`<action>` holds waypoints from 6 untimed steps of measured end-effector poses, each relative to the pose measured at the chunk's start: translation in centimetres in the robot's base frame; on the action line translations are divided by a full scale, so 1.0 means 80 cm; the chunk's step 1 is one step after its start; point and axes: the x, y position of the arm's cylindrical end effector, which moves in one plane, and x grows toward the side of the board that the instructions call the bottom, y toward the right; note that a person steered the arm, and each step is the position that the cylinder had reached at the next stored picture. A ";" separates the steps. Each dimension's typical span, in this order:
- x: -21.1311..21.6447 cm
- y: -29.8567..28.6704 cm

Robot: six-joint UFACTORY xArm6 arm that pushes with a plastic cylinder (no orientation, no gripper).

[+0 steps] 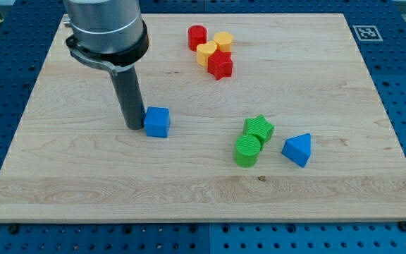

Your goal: Push the blue cube towards the group of blocks

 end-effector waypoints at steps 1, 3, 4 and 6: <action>0.000 0.003; 0.000 0.045; 0.000 0.080; 0.000 0.158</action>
